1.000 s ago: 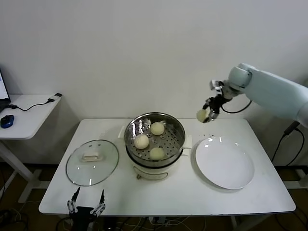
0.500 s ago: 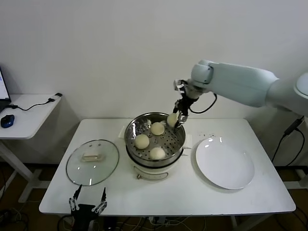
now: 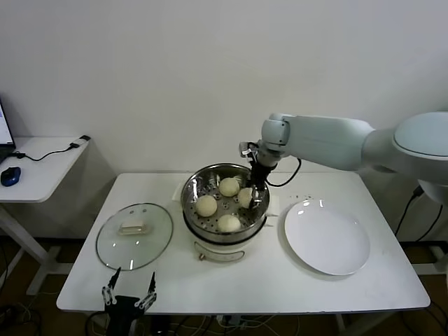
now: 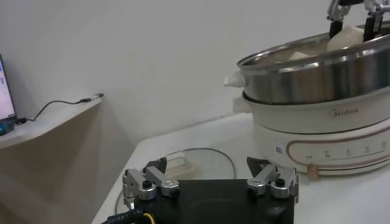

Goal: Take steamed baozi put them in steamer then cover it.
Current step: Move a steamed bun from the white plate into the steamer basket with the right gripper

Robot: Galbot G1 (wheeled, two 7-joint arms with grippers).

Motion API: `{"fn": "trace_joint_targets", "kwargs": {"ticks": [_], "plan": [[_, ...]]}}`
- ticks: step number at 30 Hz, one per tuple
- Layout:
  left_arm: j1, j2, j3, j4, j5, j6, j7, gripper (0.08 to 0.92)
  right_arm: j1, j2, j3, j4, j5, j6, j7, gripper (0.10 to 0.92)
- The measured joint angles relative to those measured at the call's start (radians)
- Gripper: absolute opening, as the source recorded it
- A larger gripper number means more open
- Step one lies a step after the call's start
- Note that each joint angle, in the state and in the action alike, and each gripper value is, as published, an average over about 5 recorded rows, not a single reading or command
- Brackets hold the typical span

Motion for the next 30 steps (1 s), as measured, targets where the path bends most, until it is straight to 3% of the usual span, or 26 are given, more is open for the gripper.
{"fn": "trace_joint_targets", "kwargs": {"ticks": [5, 11, 30], "plan": [[-0.001, 0.0, 0.0, 0.003, 0.001, 0.0, 0.0, 0.823, -0.015, 0.007, -0.002, -0.004, -0.005, -0.003, 0.006, 0.715], [-0.002, 0.001, -0.002, 0.002, 0.002, 0.001, 0.0, 0.823, -0.02, 0.006, -0.003, -0.002, -0.012, -0.007, 0.005, 0.815], [0.0, 0.002, -0.003, 0.001, 0.017, 0.0, -0.003, 0.823, 0.044, -0.113, 0.07, 0.037, 0.028, 0.059, -0.009, 0.823]]}}
